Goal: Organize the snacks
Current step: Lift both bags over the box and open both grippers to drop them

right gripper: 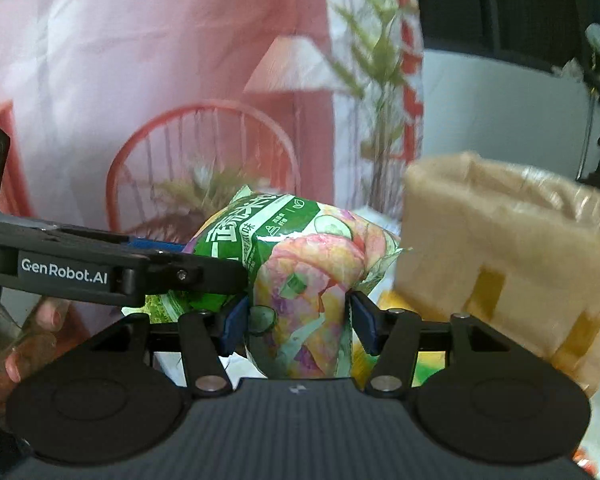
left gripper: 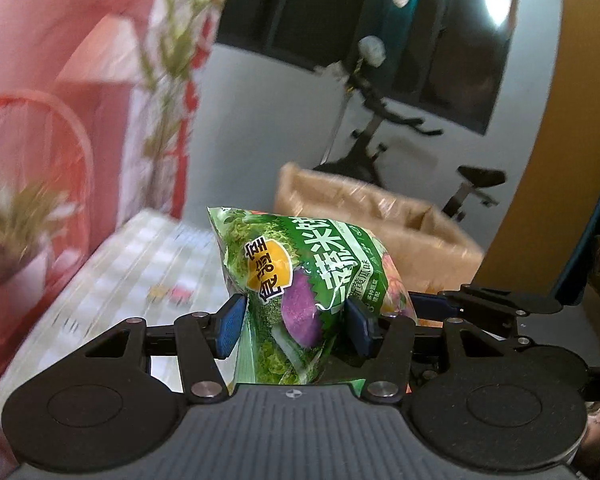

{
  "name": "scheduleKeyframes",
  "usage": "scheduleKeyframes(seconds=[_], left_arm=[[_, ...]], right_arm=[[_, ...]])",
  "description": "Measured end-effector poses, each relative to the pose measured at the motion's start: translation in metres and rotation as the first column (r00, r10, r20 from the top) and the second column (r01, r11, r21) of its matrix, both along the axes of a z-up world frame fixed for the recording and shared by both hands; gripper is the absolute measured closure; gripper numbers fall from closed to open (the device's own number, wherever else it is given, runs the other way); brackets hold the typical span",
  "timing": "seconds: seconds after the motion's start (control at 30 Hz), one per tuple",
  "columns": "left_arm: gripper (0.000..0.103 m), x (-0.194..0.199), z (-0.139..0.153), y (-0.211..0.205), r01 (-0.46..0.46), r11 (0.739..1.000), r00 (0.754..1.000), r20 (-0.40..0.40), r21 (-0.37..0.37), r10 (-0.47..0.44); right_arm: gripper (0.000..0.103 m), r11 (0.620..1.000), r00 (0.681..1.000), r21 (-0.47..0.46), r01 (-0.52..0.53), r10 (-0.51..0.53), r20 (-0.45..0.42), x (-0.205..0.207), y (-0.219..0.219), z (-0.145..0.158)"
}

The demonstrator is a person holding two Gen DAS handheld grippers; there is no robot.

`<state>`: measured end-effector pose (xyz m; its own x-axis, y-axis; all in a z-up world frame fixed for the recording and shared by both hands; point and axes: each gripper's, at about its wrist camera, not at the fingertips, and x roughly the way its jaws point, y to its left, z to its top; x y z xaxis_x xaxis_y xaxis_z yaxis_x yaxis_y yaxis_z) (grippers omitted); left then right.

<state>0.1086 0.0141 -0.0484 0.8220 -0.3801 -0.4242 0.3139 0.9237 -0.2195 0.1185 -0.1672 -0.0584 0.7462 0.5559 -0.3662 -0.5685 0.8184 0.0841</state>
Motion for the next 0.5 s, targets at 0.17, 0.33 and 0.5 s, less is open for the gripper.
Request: scheduleKeyframes(seconds=[0.17, 0.33, 0.5], left_arm=[[0.047, 0.036, 0.022, -0.034, 0.085, 0.996, 0.996, 0.041, -0.006, -0.084], [0.047, 0.08, 0.029, -0.067, 0.172, 0.984, 0.985, 0.024, -0.044, -0.171], [0.047, 0.115, 0.028, -0.101, 0.227, 0.973, 0.974, 0.023, -0.034, -0.226]], right_arm=[[0.046, 0.995, 0.994, -0.004, 0.099, -0.099, 0.057, 0.018, -0.027, 0.032], [0.046, 0.985, 0.982, -0.022, 0.168, -0.166, 0.09, 0.044, -0.06, 0.051], [0.046, 0.971, 0.968, -0.033, 0.238, -0.234, 0.096, 0.068, -0.091, 0.057]])
